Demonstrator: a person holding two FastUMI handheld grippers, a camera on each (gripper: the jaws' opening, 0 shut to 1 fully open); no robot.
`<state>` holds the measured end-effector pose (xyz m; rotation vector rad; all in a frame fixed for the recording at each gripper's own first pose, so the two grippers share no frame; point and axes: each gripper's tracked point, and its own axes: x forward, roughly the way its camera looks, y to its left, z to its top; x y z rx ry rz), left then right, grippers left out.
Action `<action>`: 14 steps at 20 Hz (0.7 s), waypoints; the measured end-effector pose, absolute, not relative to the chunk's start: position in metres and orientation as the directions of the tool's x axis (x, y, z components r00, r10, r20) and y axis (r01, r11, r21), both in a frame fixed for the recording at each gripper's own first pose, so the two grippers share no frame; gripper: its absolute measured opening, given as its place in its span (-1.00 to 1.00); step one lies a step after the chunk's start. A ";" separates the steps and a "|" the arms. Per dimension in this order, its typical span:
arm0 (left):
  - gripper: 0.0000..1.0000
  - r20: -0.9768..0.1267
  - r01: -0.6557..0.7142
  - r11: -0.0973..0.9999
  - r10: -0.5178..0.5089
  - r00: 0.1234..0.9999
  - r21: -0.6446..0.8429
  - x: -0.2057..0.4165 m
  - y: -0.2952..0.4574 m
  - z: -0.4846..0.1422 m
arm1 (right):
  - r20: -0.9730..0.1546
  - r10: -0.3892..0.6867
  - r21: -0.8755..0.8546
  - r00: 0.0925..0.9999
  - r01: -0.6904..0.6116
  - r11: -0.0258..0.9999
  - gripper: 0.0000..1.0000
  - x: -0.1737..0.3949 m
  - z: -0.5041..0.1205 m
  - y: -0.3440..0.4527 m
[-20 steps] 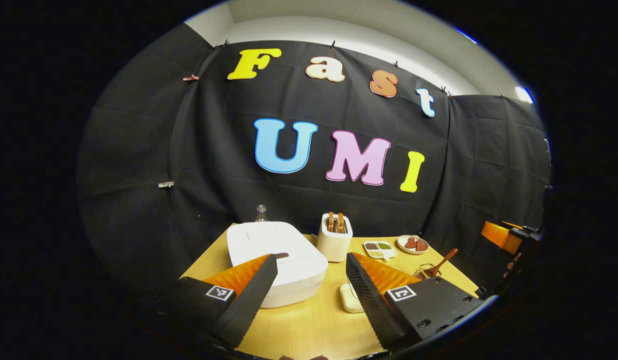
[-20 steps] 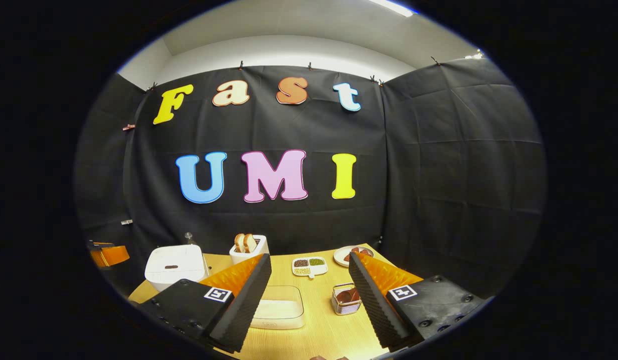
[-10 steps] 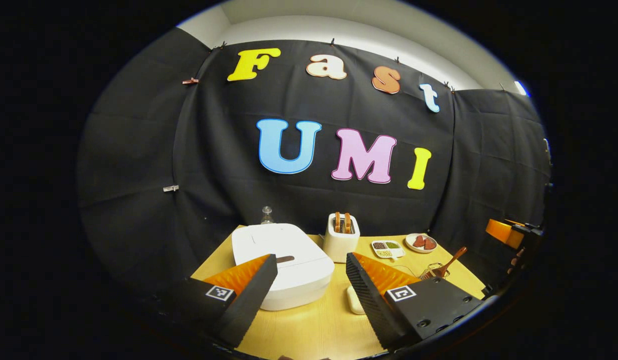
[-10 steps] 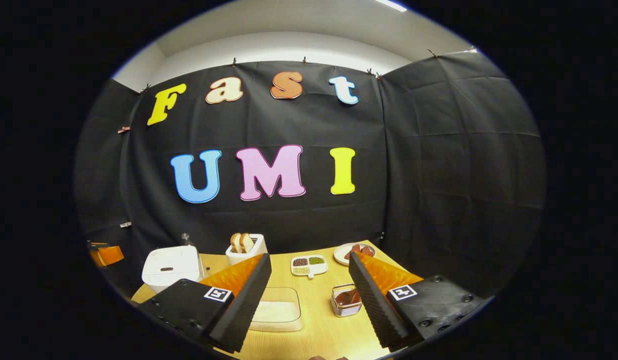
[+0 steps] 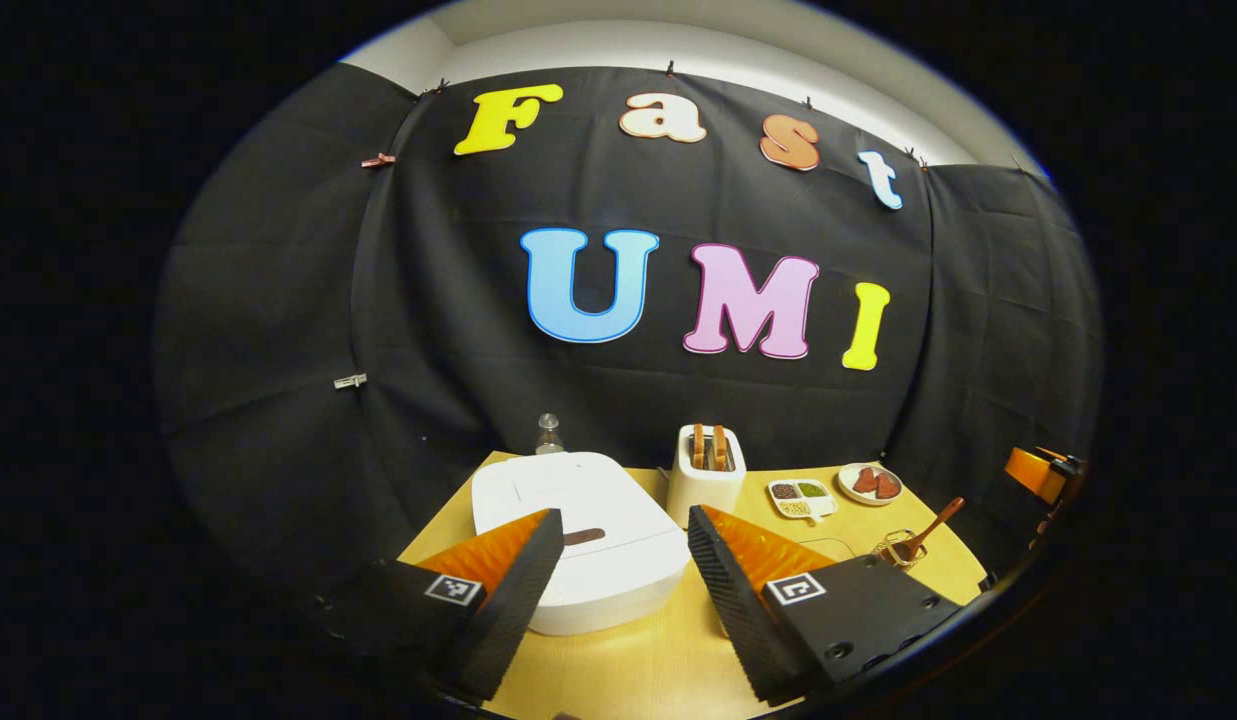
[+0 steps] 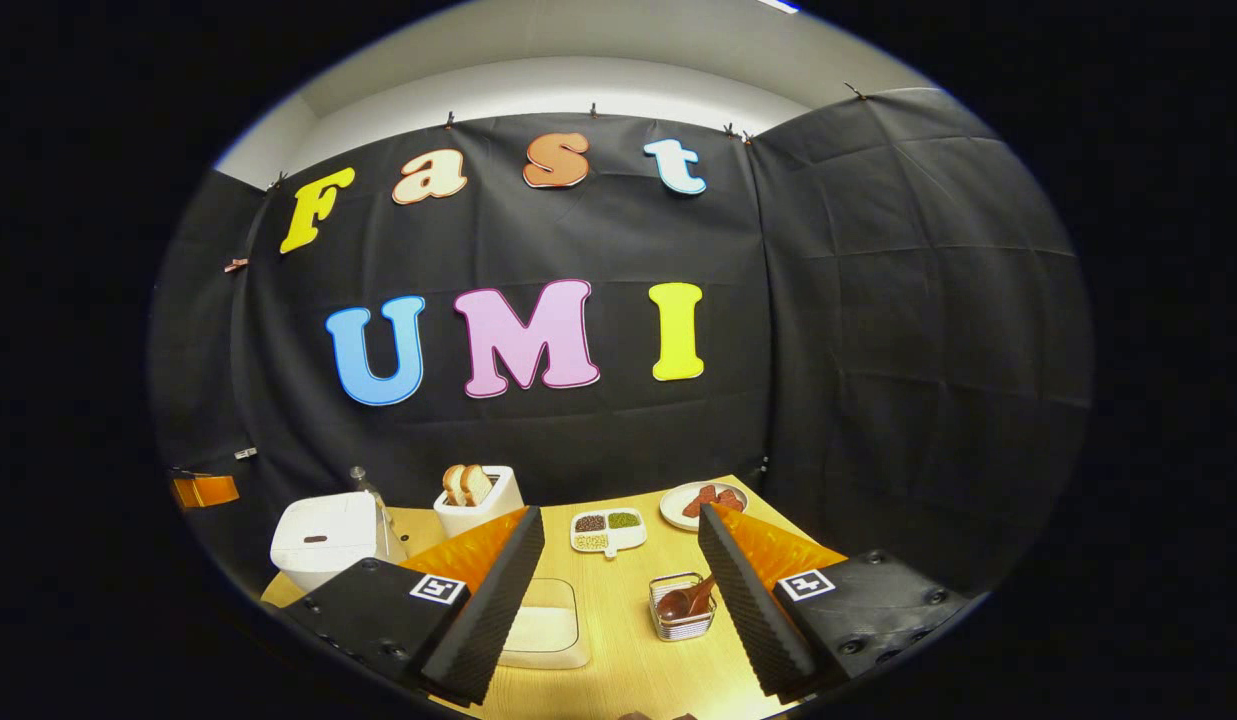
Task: Close the left gripper, press the button to open the rice cooker; take a wooden spoon from the chopstick holder with the right hand, scoop a spoonful of rice and pour it into the rice cooker, then put the wooden spoon back into the chopstick holder.
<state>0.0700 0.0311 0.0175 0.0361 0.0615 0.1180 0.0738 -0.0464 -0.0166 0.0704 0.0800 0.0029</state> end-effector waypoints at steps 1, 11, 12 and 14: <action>0.66 -0.072 -0.128 0.991 0.129 0.989 0.023 0.077 0.037 0.017 | -0.080 0.005 0.071 0.997 0.001 0.997 0.94 0.078 -0.017 -0.050; -0.77 -0.238 -0.223 0.975 0.215 0.947 -0.004 0.131 0.088 -0.014 | -0.117 -0.014 0.065 0.993 0.021 0.998 0.96 0.096 -0.032 -0.079; -0.82 -0.246 -0.204 0.979 0.195 0.950 -0.011 0.137 0.087 -0.017 | -0.123 -0.018 0.063 0.992 0.026 0.998 0.96 0.096 -0.034 -0.081; -0.84 -0.262 -0.160 0.986 0.141 0.955 -0.053 0.152 0.082 -0.025 | -0.141 -0.022 0.066 0.990 0.032 0.997 0.96 0.095 -0.040 -0.084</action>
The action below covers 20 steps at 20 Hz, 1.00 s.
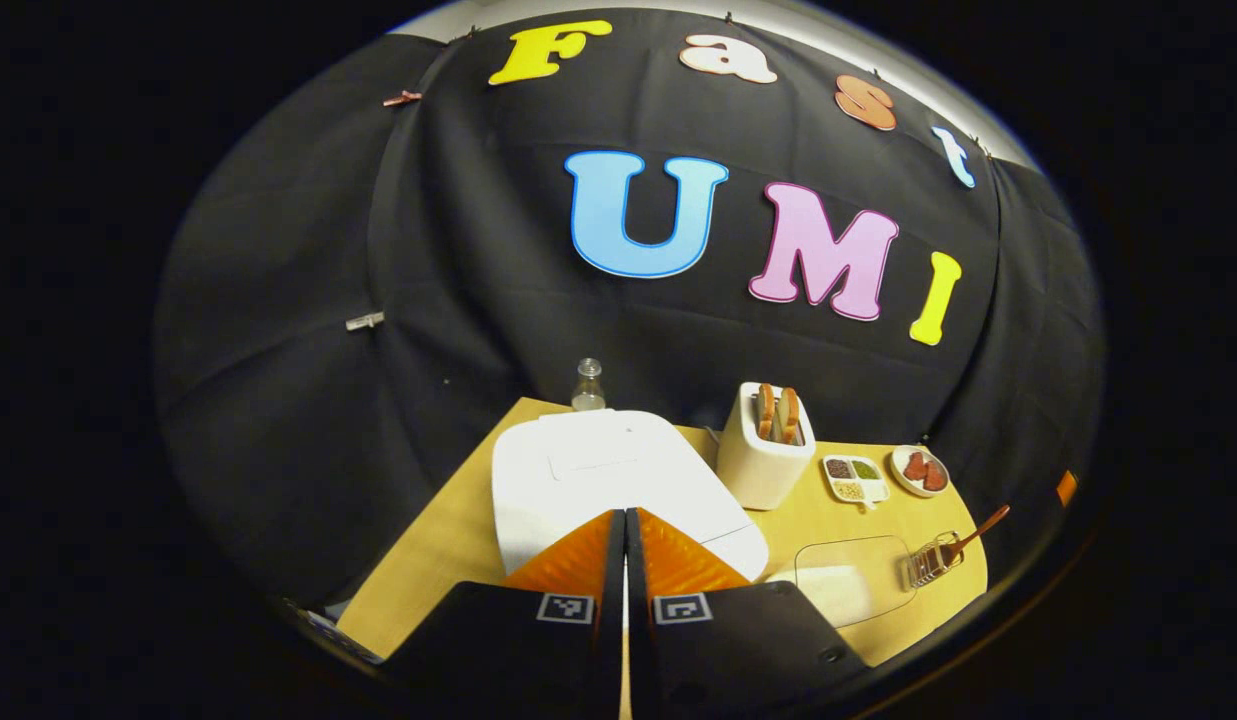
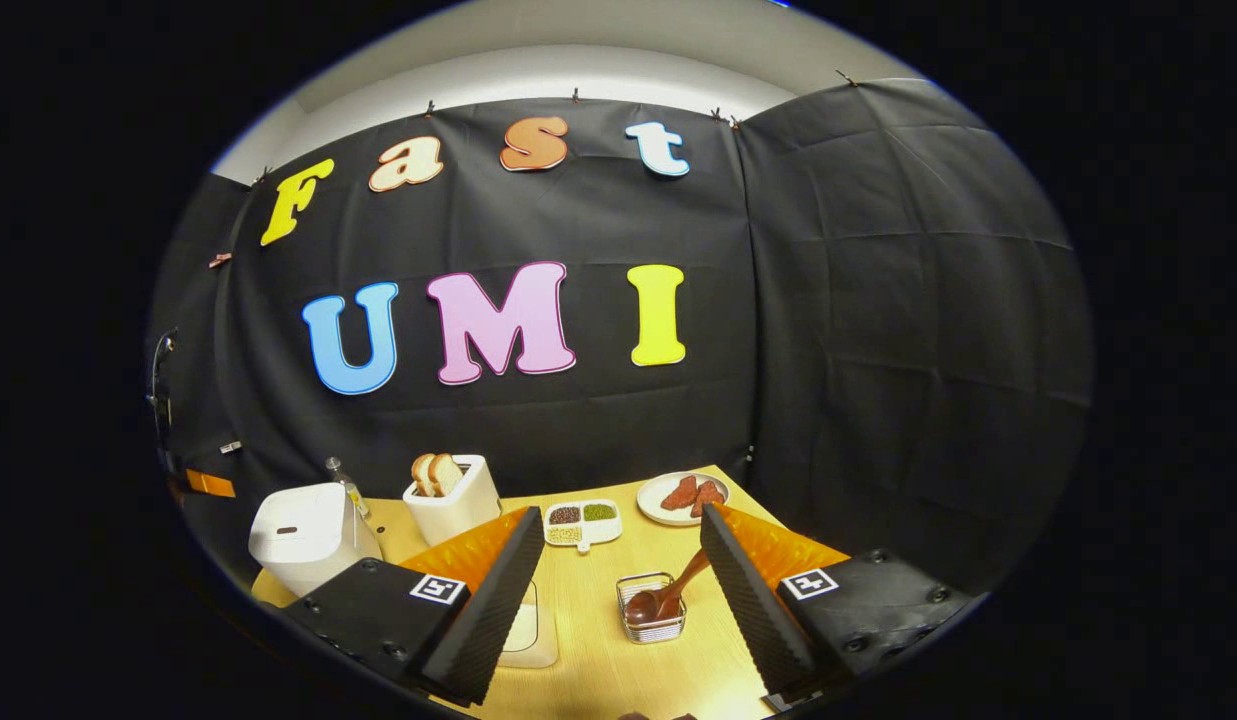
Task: Close the left gripper, press the button to open the rice cooker; take a wooden spoon from the chopstick holder with the right hand, scoop a spoonful of rice and pour it into the rice cooker, then put the wooden spoon back into the chopstick holder.
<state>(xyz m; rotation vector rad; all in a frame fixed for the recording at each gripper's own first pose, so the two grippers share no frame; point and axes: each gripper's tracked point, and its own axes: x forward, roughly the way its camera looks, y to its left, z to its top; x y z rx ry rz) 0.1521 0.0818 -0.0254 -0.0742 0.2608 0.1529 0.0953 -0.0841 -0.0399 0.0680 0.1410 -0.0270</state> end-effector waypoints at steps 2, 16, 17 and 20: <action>-0.86 -0.266 -0.131 0.990 0.114 0.957 -0.047 0.170 0.085 -0.033 | -0.151 -0.027 0.067 0.988 0.037 0.997 0.97 0.095 -0.044 -0.087; -0.89 -0.402 -0.079 0.995 0.048 0.914 -0.060 0.223 0.089 -0.101 | -0.210 -0.077 0.082 0.975 0.096 0.992 0.97 0.078 -0.063 -0.112; -0.89 -0.388 -0.081 0.994 0.048 0.920 -0.068 0.224 0.089 -0.099 | -0.212 -0.078 0.082 0.974 0.098 0.992 0.97 0.078 -0.064 -0.113; -0.88 -0.403 -0.099 0.992 0.057 0.913 -0.084 0.224 0.089 -0.105 | -0.213 -0.079 0.082 0.974 0.098 0.992 0.97 0.077 -0.066 -0.117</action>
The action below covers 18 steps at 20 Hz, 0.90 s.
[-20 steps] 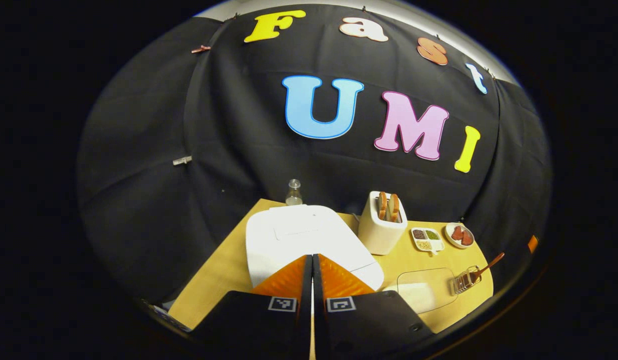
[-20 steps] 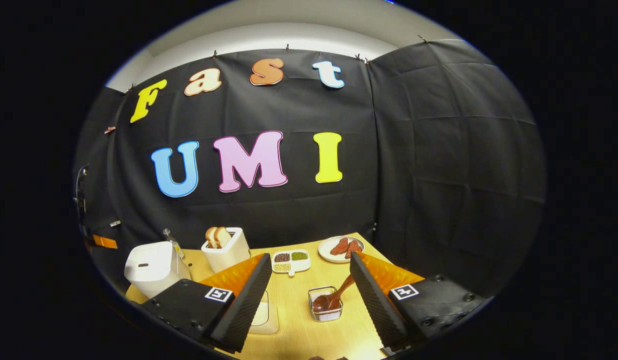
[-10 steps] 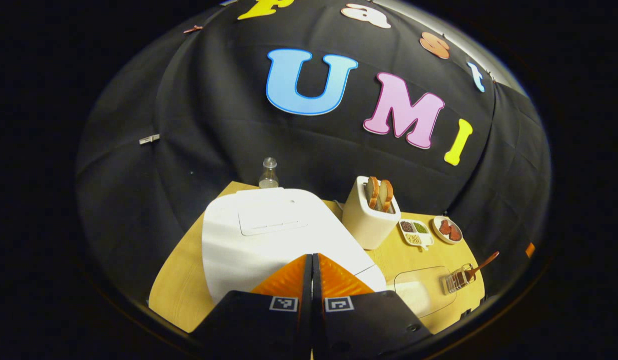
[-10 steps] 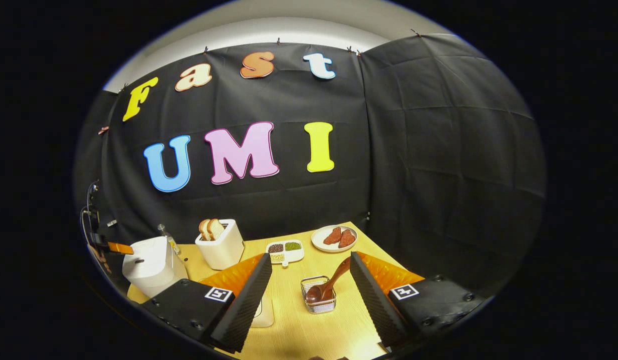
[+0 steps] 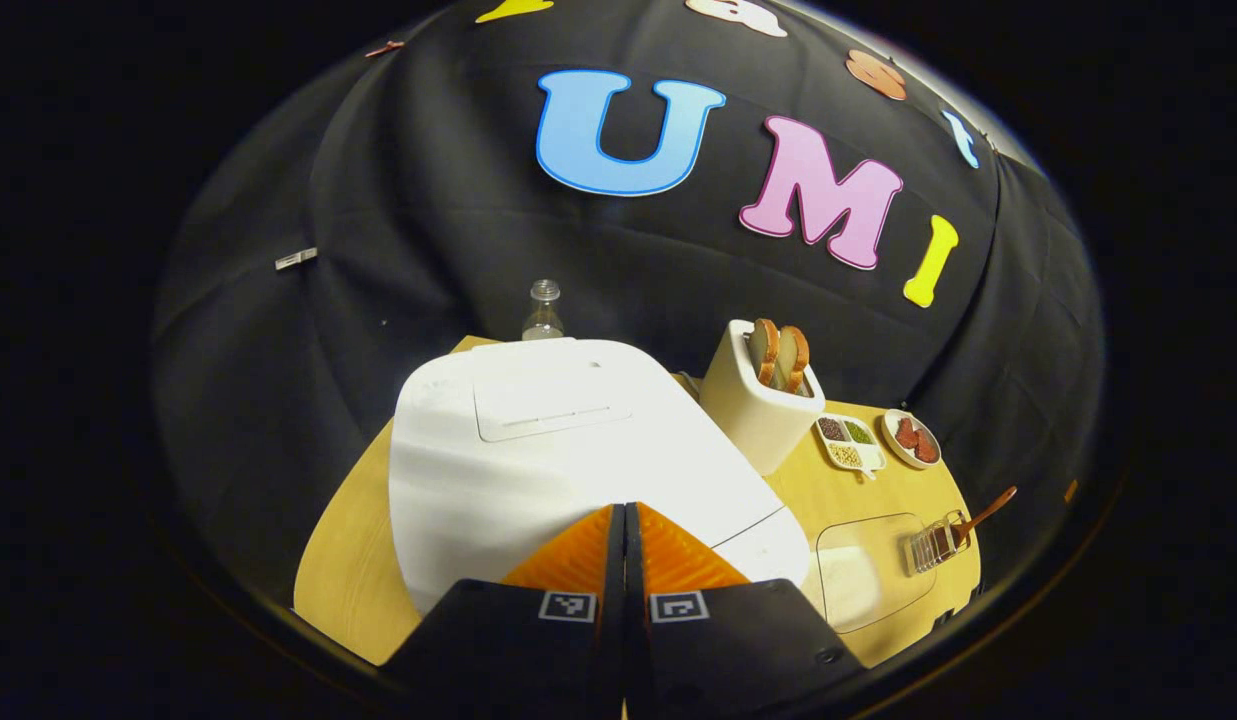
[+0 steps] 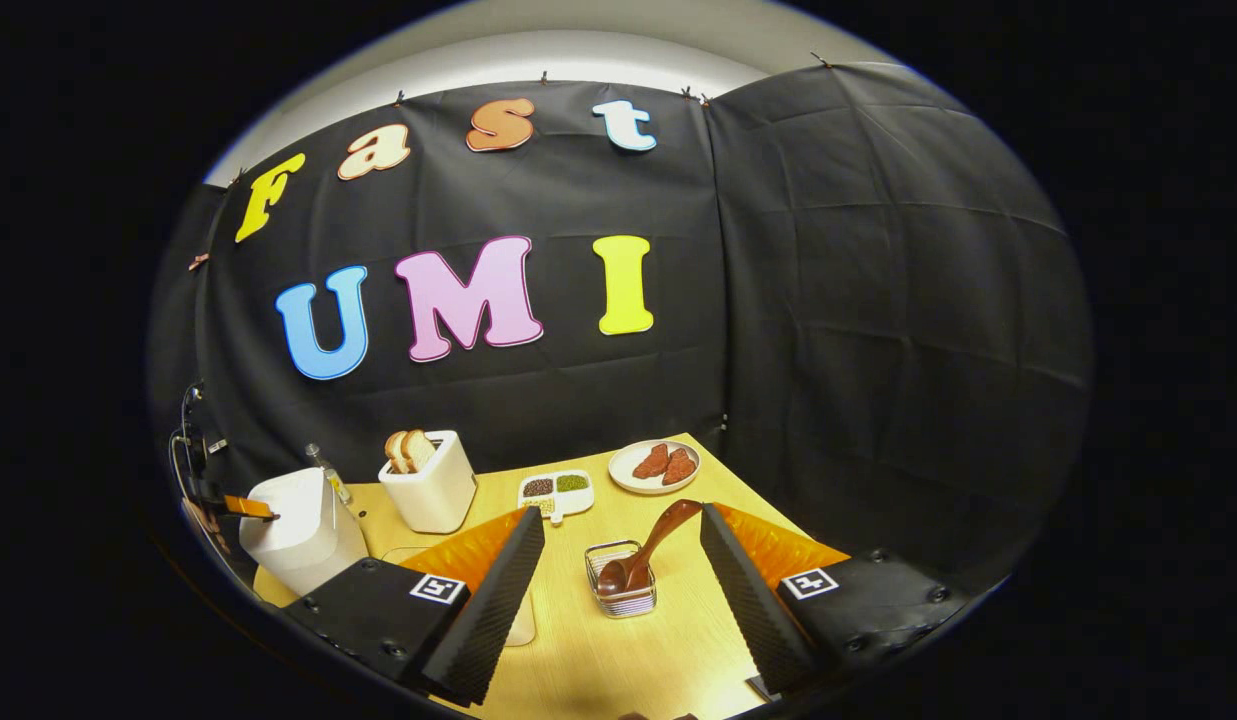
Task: Close the left gripper, press the button to open the rice cooker; take a wooden spoon from the chopstick holder with the right hand, scoop a spoonful of rice and pour it into the rice cooker, then put the wooden spoon back into the chopstick holder.
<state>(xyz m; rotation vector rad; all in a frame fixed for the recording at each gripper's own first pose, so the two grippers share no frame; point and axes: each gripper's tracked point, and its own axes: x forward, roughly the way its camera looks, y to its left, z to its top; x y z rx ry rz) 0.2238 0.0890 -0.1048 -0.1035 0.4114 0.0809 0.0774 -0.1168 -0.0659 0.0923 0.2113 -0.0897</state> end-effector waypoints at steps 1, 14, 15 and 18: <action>-0.87 -0.406 -0.101 0.992 0.062 0.912 -0.074 0.223 0.089 -0.105 | -0.215 -0.075 0.085 0.974 0.095 0.992 0.97 0.078 -0.068 -0.116; -0.89 -0.089 -0.210 0.968 0.223 0.971 0.141 0.194 0.059 0.024 | -0.278 0.027 0.111 0.960 0.004 0.994 0.99 0.085 -0.095 -0.102; -0.89 -0.067 -0.205 0.970 0.215 0.974 0.127 0.186 0.048 0.032 | -0.283 0.037 0.115 0.959 -0.005 0.993 0.99 0.088 -0.098 -0.102; -0.89 -0.049 -0.177 0.980 0.182 0.982 0.087 0.159 0.014 0.034 | -0.299 0.059 0.126 0.952 -0.021 0.992 0.99 0.095 -0.106 -0.103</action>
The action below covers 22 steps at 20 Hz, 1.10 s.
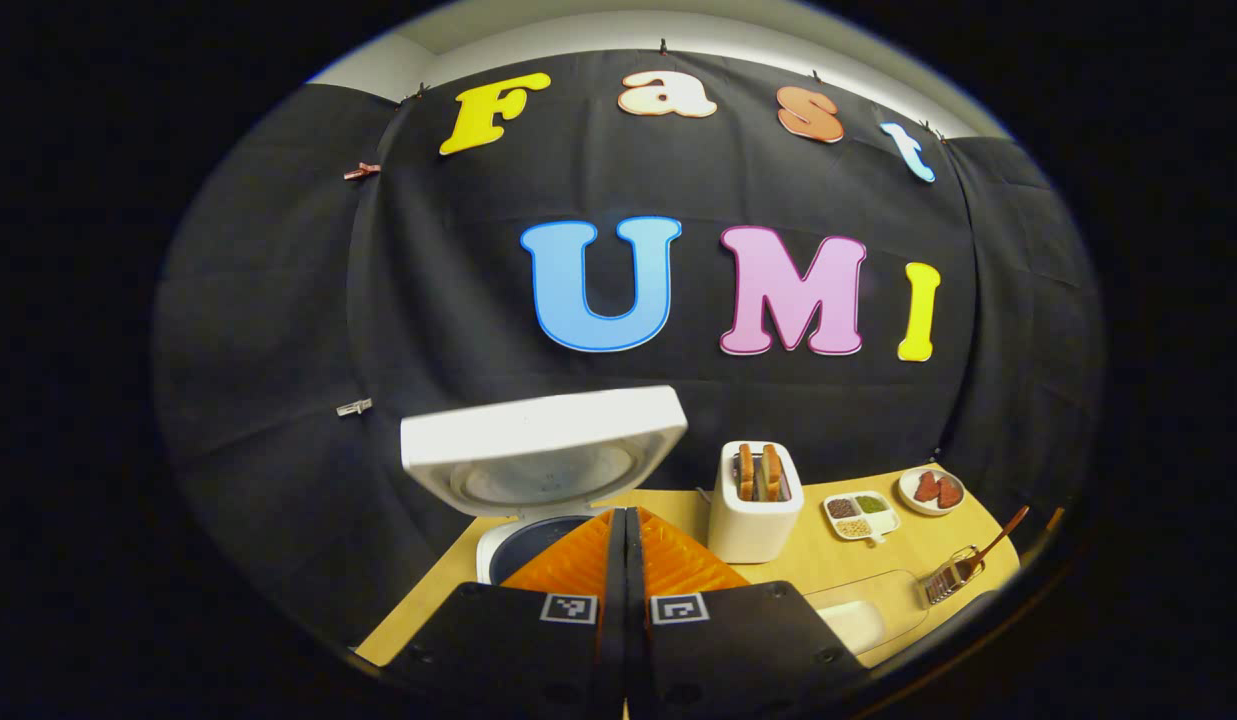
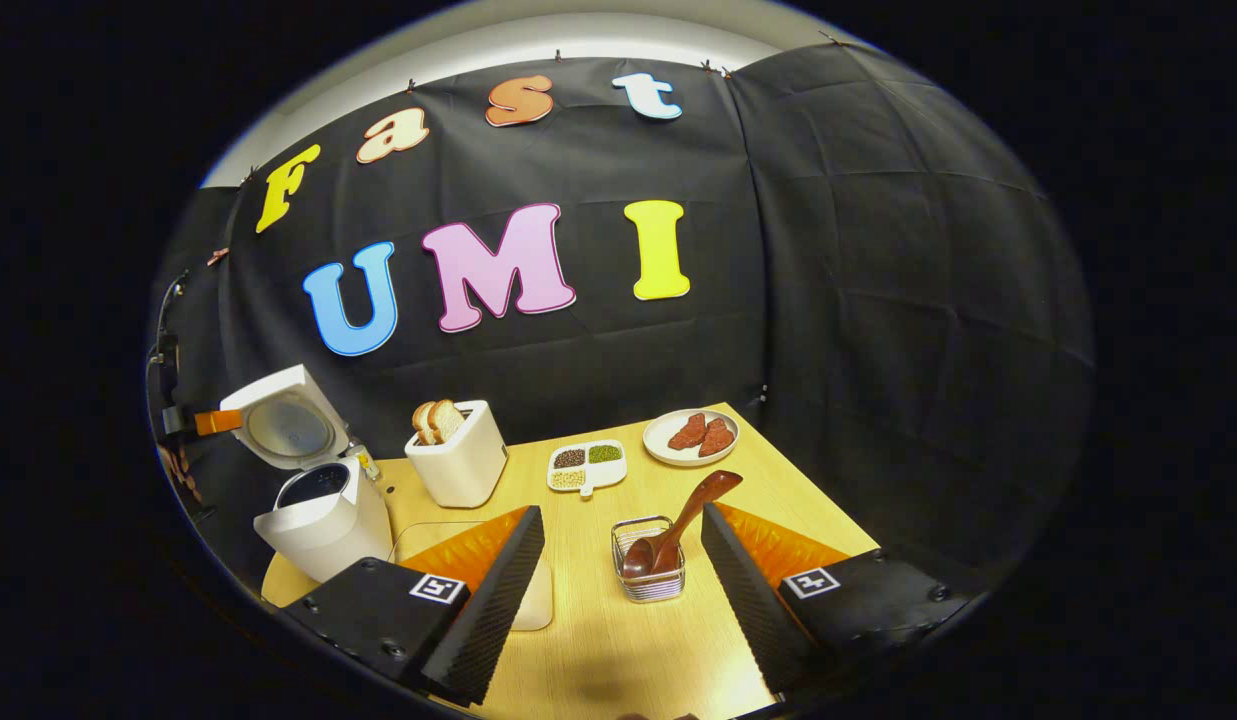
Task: Close the left gripper, press the button to open the rice cooker; take a wooden spoon from the chopstick holder with the right hand, scoop a spoonful of rice and pour it into the rice cooker, then put the wooden spoon back into the chopstick holder.
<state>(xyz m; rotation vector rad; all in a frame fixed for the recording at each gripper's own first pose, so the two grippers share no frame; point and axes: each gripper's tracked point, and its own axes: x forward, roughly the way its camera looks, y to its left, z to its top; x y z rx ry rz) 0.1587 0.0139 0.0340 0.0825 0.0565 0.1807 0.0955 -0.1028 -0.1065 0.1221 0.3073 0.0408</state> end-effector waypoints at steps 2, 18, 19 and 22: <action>-0.89 -0.087 -0.160 0.987 0.162 0.983 0.034 0.140 -0.009 0.018 | -0.314 0.065 0.134 0.947 -0.023 0.991 0.99 0.103 -0.113 -0.106; 0.93 -0.219 -0.209 0.978 0.199 0.955 -0.024 0.095 -0.088 -0.041 | -0.523 0.099 0.281 0.847 0.062 0.958 0.97 0.178 -0.219 -0.156; 0.92 -0.225 -0.220 0.976 0.212 0.951 -0.008 0.092 -0.088 -0.043 | -0.529 0.100 0.285 0.843 0.065 0.956 0.97 0.184 -0.224 -0.158; 0.92 -0.242 -0.250 0.968 0.247 0.938 0.016 0.082 -0.089 -0.051 | -0.511 0.115 0.319 0.852 0.064 0.945 0.97 0.203 -0.237 -0.158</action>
